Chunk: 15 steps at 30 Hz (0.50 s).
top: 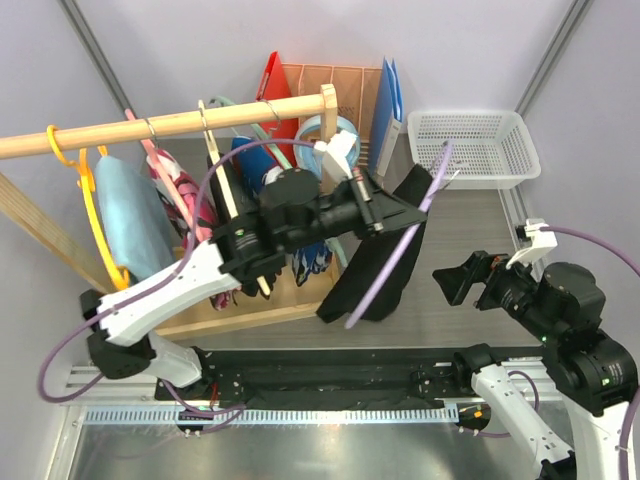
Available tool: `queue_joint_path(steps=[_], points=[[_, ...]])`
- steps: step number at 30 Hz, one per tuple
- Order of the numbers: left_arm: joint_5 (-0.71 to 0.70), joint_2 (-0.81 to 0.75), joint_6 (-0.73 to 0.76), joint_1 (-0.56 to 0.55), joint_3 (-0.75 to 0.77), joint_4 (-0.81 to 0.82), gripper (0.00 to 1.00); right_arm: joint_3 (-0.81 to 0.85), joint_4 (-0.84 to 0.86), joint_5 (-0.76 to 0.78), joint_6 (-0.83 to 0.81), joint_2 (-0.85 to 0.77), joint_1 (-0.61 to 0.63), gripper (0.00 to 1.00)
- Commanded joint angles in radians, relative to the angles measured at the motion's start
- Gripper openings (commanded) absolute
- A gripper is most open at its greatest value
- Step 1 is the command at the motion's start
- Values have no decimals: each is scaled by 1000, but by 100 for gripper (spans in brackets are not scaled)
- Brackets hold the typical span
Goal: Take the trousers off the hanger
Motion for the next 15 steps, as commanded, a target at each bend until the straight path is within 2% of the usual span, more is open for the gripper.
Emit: queue_joint_path(steps=[1, 5, 11, 15], points=[[-112, 121, 49, -46, 205, 203, 0, 52, 74, 3, -69, -1, -1, 99], [-198, 235, 56, -56, 315, 228, 0, 67, 122, -40, -120, -33, -1, 100], [-311, 319, 52, -53, 410, 239, 0, 69, 169, -37, -230, -94, -1, 99], [-336, 390, 38, -53, 516, 232, 0, 18, 221, -155, -295, -148, -1, 98]])
